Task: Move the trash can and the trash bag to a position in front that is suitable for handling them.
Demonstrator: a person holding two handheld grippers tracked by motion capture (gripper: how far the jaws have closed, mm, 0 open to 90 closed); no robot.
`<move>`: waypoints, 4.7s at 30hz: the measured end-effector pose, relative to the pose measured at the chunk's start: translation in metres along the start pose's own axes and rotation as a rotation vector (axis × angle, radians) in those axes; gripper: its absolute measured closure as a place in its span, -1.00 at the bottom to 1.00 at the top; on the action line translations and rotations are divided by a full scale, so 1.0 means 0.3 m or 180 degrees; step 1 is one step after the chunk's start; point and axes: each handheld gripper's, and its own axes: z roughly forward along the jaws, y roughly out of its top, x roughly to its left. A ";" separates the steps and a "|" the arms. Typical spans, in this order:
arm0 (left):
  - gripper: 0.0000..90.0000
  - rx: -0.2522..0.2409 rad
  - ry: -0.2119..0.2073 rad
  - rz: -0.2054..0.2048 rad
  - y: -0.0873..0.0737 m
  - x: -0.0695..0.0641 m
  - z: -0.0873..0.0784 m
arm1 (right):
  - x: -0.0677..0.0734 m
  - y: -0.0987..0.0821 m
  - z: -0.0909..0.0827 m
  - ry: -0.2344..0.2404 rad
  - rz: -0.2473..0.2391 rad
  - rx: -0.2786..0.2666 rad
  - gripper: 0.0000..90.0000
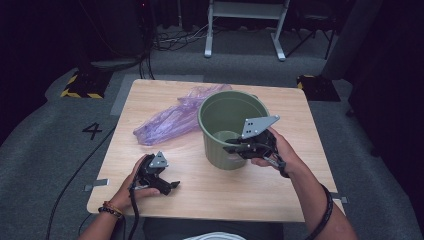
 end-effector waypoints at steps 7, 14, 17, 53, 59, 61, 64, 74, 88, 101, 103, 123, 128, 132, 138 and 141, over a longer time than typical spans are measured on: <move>-0.99 -0.0002 0.0001 0.0004 0.000 0.000 0.000 | 0.053 0.000 -0.008 0.0027 -0.0051 -0.0015 0.66; -0.99 0.0001 0.0000 0.0001 0.000 0.000 0.000 | 0.103 0.006 -0.016 0.0083 -0.0098 0.0011 0.67; -0.99 0.0001 0.0001 0.0004 0.000 0.000 0.000 | 0.117 0.006 -0.016 0.0085 -0.0116 -0.0007 0.66; -0.98 0.0001 0.0044 -0.0015 -0.013 0.007 -0.014 | 0.146 -0.158 -0.262 -0.0663 0.0052 -0.0470 -0.38; -0.96 -0.0017 0.0076 -0.0048 -0.026 0.023 -0.026 | 0.081 -0.289 -0.283 -0.1000 0.0365 -0.0308 -0.40; -0.95 -0.0018 0.0091 -0.0048 -0.028 0.026 -0.029 | 0.054 -0.339 -0.272 -0.1121 0.0463 -0.0187 -0.40; -0.92 -0.0028 0.0097 -0.0056 -0.032 0.031 -0.034 | 0.013 -0.419 -0.244 -0.1186 0.0638 -0.0043 -0.41; -0.63 -0.0135 0.0189 -0.0096 -0.040 0.045 -0.061 | -0.062 -0.633 -0.141 -0.1166 0.1063 0.0264 -0.43; -0.60 -0.0330 0.0548 -0.0094 -0.022 0.080 -0.108 | -0.088 -0.788 -0.093 -0.1148 0.1433 0.0335 -0.43; -0.58 -0.0511 0.0938 -0.0270 -0.031 0.182 -0.176 | -0.086 -0.796 -0.088 -0.1184 0.1457 0.0245 -0.43; -0.57 -0.0496 0.0969 -0.0227 -0.025 0.182 -0.169 | -0.085 -0.798 -0.088 -0.1185 0.1450 0.0229 -0.43; -0.45 -0.0641 0.1250 -0.0330 0.117 0.313 -0.145 | -0.085 -0.799 -0.088 -0.1184 0.1445 0.0226 -0.44; -0.30 -0.0463 0.1455 -0.0431 0.110 0.350 -0.070 | -0.084 -0.799 -0.089 -0.1175 0.1443 0.0224 -0.43; -0.24 -0.0404 0.1500 -0.0624 0.088 0.383 -0.043 | -0.084 -0.799 -0.089 -0.1177 0.1442 0.0224 -0.43; -0.07 -0.0278 0.1181 -0.0798 0.062 0.407 0.003 | -0.084 -0.799 -0.089 -0.1177 0.1442 0.0225 -0.43; -0.03 -0.0228 0.1031 -0.0817 0.060 0.408 0.024 | -0.083 -0.799 -0.089 -0.1180 0.1445 0.0224 -0.43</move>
